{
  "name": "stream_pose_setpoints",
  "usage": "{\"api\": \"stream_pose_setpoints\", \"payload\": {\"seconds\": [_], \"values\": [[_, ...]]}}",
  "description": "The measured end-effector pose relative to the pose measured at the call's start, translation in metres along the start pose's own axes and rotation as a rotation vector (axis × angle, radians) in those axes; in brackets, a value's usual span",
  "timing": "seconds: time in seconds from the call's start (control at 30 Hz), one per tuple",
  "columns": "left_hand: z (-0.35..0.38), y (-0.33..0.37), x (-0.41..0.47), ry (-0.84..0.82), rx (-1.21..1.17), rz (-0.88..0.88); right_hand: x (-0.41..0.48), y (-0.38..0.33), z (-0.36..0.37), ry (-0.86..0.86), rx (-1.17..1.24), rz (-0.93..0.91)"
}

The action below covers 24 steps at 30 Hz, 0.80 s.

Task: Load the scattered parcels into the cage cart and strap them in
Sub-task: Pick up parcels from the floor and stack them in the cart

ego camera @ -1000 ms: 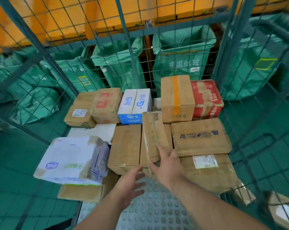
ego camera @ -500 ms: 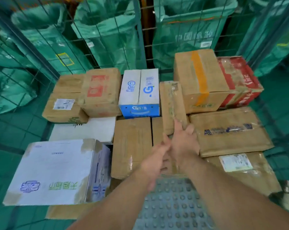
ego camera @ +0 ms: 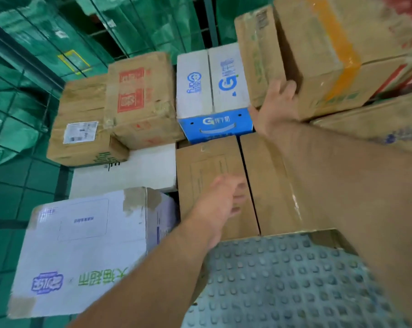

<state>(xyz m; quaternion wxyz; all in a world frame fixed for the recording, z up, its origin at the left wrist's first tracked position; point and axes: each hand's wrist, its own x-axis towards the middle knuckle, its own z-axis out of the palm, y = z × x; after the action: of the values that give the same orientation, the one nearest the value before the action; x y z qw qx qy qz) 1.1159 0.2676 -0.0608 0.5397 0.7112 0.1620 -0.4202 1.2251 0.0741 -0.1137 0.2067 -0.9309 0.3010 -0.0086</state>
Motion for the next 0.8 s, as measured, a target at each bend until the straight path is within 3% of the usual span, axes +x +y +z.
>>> {"api": "stream_pose_setpoints", "payload": {"seconds": [0.1, 0.17, 0.3, 0.47, 0.6, 0.8], "values": [[-0.010, -0.013, -0.005, 0.008, -0.003, -0.040, 0.003, 0.008, 0.006, -0.237, -0.270, 0.075], [-0.016, -0.023, -0.013, 0.031, 0.010, -0.071, -0.002, 0.011, 0.004, -0.277, -0.277, 0.088], [-0.018, -0.040, -0.030, 0.093, 0.008, -0.110, -0.046, 0.010, -0.012, -0.261, -0.169, 0.001], [0.007, -0.059, -0.067, 0.113, -0.028, -0.142, -0.168, 0.052, -0.023, -0.507, 0.217, -0.081], [0.045, -0.083, -0.098, 0.139, -0.051, -0.232, -0.280, 0.102, -0.049, -0.621, 0.736, 0.254], [0.143, -0.104, -0.158, 0.187, -0.072, -0.315, -0.355, 0.185, -0.100, -0.614, 1.000, 0.835]]}}
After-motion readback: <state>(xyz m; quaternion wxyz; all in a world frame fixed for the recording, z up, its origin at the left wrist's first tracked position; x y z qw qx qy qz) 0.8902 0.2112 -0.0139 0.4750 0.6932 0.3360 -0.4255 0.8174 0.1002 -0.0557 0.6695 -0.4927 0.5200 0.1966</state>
